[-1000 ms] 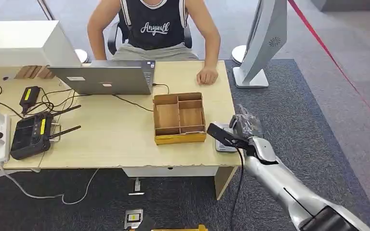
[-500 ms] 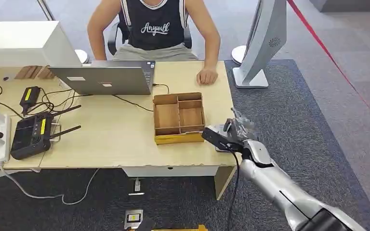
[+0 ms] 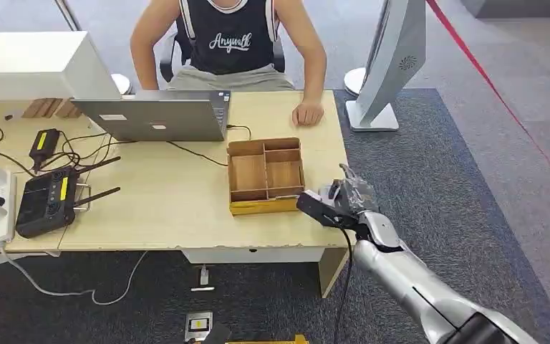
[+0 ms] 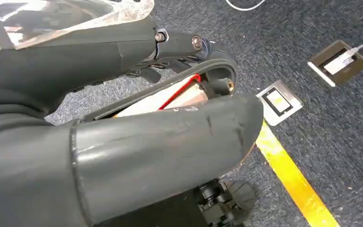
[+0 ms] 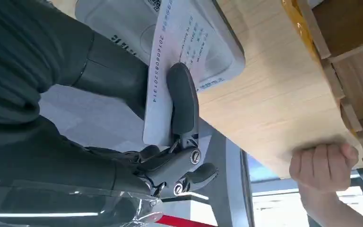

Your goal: Pass the card to the sensor for recognition and then transmit it.

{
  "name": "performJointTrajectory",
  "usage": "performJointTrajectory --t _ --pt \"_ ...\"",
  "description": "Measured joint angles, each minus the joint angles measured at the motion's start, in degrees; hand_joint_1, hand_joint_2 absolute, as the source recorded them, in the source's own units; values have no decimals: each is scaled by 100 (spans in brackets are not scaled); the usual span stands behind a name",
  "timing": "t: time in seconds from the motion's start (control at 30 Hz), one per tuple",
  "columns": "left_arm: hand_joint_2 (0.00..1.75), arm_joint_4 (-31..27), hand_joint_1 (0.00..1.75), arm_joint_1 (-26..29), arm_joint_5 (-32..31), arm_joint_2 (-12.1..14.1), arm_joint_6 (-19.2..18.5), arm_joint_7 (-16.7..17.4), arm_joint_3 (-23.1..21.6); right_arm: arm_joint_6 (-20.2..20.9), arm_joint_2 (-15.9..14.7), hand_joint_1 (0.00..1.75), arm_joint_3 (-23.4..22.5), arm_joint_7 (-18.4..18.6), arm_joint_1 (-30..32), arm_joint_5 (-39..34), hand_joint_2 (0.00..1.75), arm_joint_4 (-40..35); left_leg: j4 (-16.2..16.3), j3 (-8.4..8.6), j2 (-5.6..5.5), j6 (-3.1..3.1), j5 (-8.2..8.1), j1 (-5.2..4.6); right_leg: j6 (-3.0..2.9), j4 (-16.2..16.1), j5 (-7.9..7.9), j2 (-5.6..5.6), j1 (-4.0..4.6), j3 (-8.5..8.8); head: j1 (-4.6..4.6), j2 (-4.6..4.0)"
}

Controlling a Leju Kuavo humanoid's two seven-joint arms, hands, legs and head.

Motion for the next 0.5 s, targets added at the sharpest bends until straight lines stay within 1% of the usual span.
performJointTrajectory --t 0.07,0.27,0.37,0.5 --pt "0 0 0 6 7 0 0 0 4 -9 22 175 0 -20 20 -17 175 2 0 1 0 0 0 0 0 0 0 0 0 1 0 0" --pt "0 0 0 15 -79 0 13 0 4 -227 17 175 4 -52 -15 -28 175 0 0 -1 1 -1 1 0 0 1 1 2 0 1 0 0" --pt "0 -2 0 20 -131 0 13 4 4 -267 -24 175 -17 -59 -154 -22 175 -52 0 -8 -1 1 5 -1 2 1 3 1 -1 -2 0 0" --pt "0 -2 0 20 -131 0 13 4 4 -267 -24 175 -17 -59 -154 -22 175 -52 0 -8 -1 1 5 -1 2 1 3 1 -1 -2 0 0"
